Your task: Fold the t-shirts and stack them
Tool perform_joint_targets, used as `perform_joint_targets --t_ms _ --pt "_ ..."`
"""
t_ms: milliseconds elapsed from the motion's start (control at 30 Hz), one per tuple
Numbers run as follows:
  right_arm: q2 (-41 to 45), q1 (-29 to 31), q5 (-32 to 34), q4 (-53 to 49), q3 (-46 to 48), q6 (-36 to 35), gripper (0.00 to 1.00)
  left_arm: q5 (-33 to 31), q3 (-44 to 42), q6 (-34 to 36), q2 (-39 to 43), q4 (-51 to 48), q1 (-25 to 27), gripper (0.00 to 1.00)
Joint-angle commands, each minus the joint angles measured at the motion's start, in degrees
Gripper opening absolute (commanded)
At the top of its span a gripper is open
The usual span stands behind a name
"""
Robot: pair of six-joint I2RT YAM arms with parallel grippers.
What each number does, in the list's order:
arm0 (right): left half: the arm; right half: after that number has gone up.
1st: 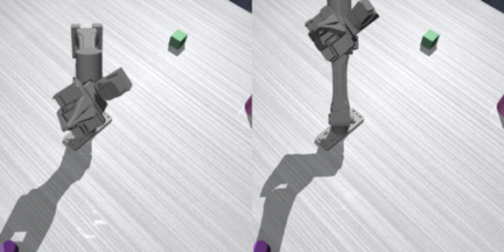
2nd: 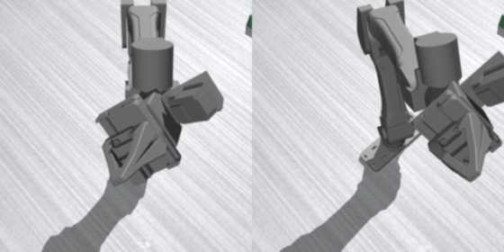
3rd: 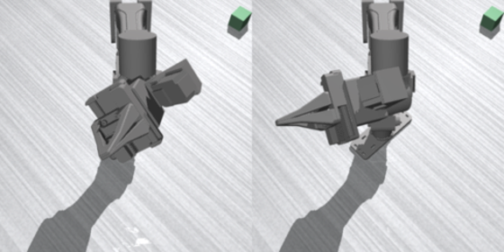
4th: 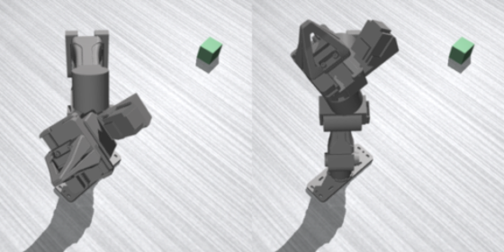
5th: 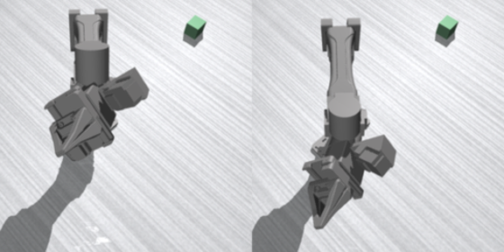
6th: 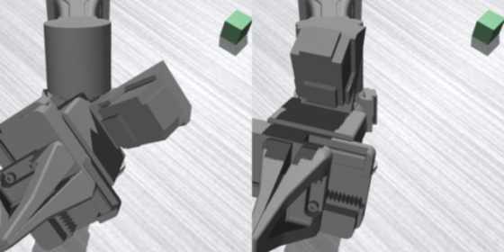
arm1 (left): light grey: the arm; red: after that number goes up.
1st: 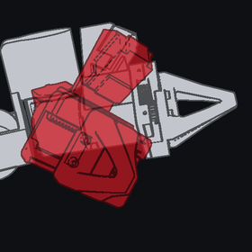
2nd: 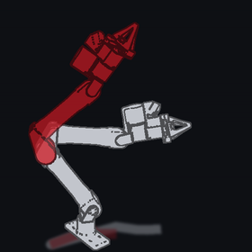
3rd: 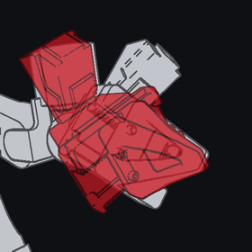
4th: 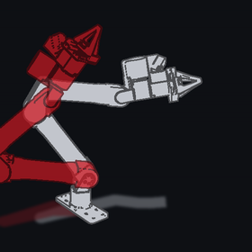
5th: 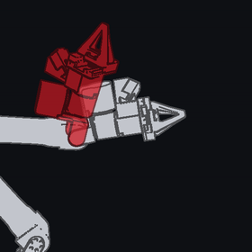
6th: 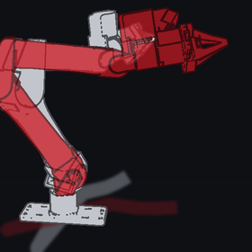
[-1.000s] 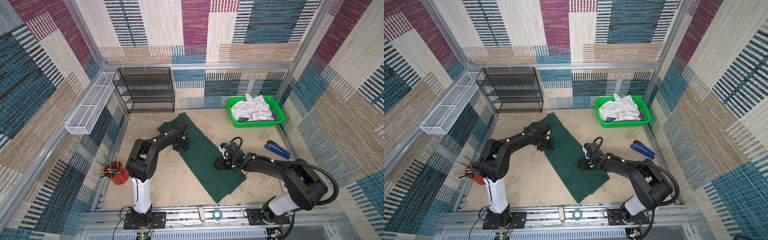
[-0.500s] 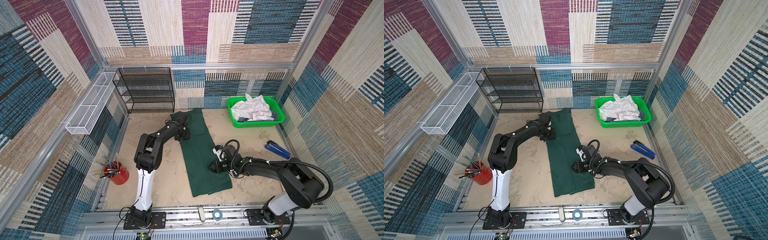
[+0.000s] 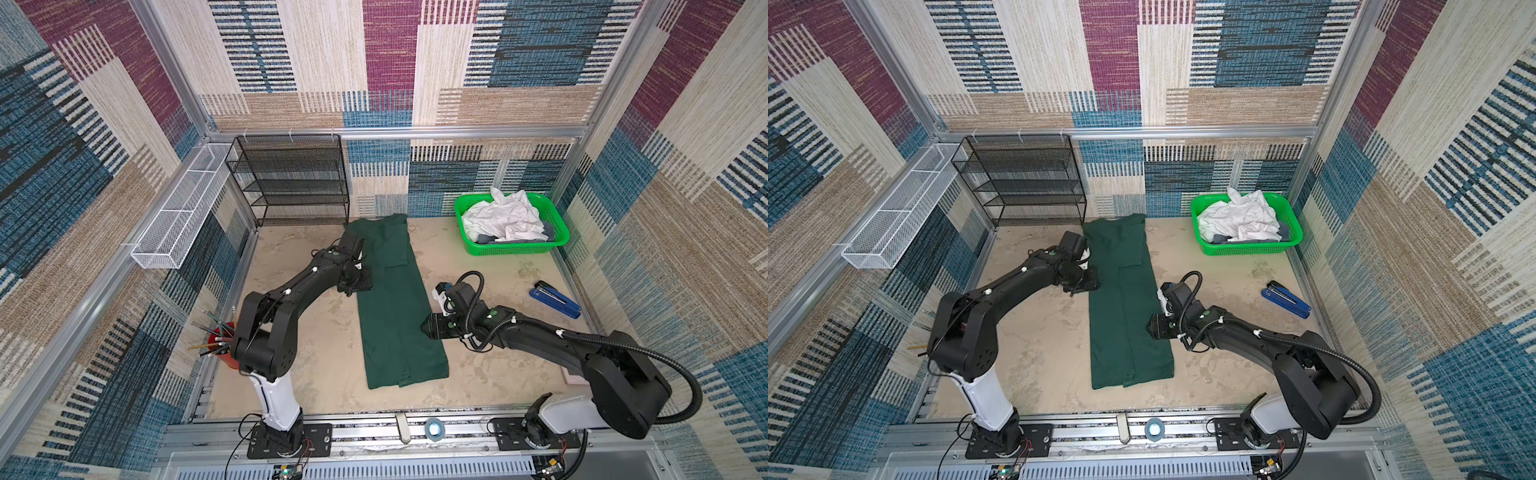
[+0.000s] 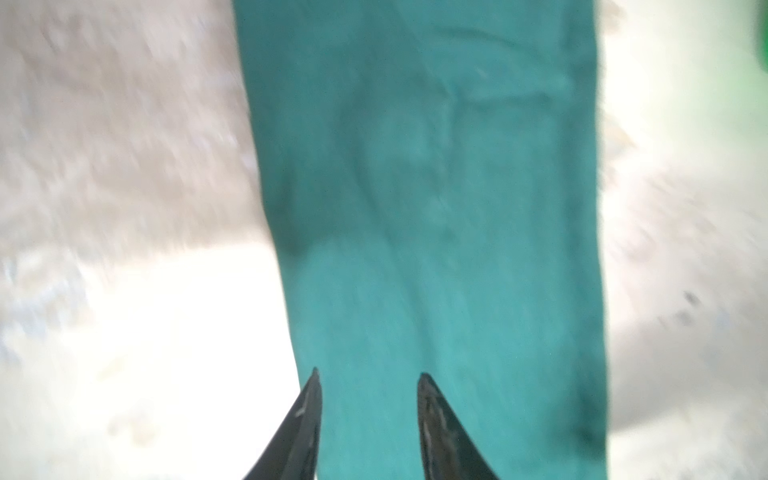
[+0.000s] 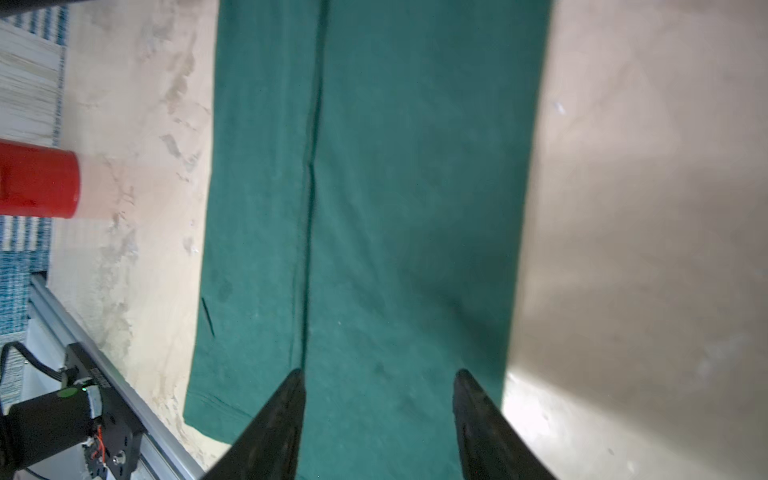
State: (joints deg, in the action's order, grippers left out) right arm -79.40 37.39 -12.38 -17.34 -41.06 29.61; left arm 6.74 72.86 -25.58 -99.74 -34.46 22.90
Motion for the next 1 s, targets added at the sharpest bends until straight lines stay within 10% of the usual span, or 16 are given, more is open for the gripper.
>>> perform_joint_targets --t_ms 0,300,967 --pt "3.13 0.03 0.33 -6.79 3.28 2.52 0.58 3.65 -9.92 -4.55 7.16 -2.78 2.53 0.4" --pt "12.41 0.14 -4.54 -8.55 12.16 6.27 0.53 9.65 -32.55 -17.66 24.58 1.23 12.17 0.44" --pt "10.28 1.02 -8.71 -3.93 16.2 5.22 0.47 10.84 -39.56 -23.28 25.02 5.44 17.53 0.44"
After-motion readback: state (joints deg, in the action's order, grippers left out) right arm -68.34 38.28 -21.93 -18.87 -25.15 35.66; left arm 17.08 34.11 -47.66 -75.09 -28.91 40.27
